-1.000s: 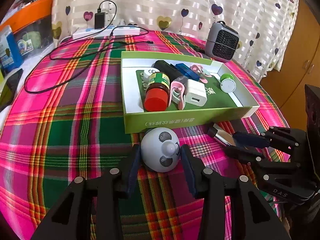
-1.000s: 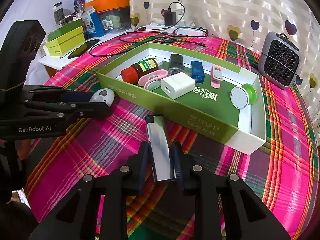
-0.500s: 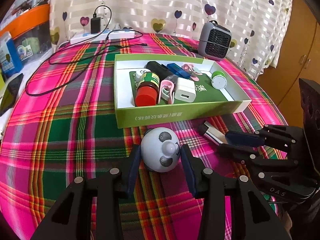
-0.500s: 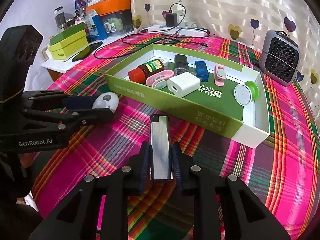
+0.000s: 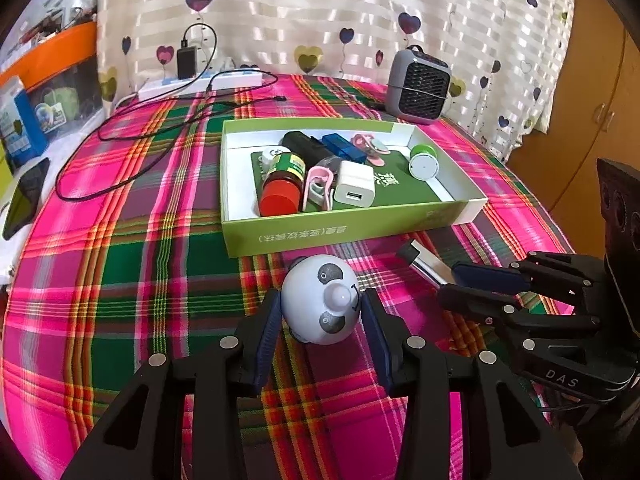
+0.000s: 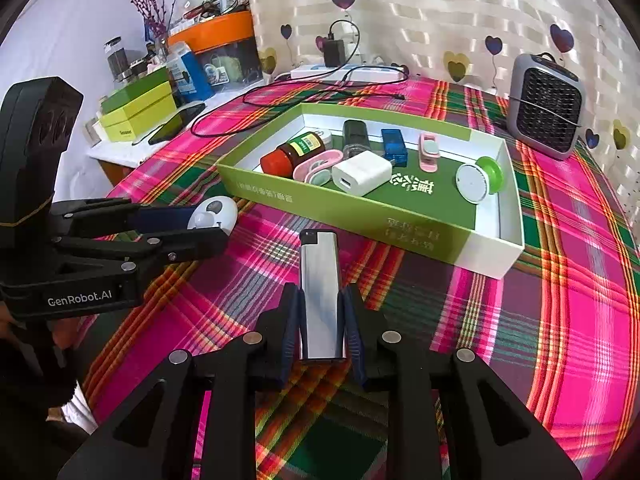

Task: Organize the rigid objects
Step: 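Carry the round gadget with the left tool while the right tool carries the silver stick to the box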

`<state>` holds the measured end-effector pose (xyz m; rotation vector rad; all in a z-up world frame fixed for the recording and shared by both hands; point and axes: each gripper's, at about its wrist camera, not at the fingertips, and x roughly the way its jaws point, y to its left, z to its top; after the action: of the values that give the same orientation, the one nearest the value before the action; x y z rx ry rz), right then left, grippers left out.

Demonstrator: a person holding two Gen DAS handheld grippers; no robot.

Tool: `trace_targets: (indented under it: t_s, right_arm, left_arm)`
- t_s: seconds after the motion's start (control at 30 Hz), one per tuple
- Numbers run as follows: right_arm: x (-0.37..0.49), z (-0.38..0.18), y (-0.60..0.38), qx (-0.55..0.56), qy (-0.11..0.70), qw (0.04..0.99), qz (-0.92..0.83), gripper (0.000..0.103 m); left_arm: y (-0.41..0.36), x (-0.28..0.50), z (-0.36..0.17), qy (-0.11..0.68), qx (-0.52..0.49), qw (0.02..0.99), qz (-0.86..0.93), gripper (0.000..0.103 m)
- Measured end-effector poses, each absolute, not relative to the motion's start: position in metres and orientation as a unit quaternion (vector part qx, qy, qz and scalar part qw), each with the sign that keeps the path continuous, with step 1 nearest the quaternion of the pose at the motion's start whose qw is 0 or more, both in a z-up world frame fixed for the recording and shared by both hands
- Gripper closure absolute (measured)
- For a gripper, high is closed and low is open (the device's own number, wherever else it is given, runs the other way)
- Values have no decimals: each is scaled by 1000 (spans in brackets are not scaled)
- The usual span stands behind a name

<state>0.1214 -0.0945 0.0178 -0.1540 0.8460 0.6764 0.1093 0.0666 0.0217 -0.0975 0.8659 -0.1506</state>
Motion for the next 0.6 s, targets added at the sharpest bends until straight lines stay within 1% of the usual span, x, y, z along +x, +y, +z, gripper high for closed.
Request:
trace_targets:
  t_s: [0.27,0.6]
  right_arm:
    - [117,23,-99,-68,393,860,317,79]
    - [121,39,-114,-49,376,875,302,79]
  left_arm:
    - [63,106,27,414,-40,907,-70,64]
    - [56,113,47,391,-36,916,-84,64]
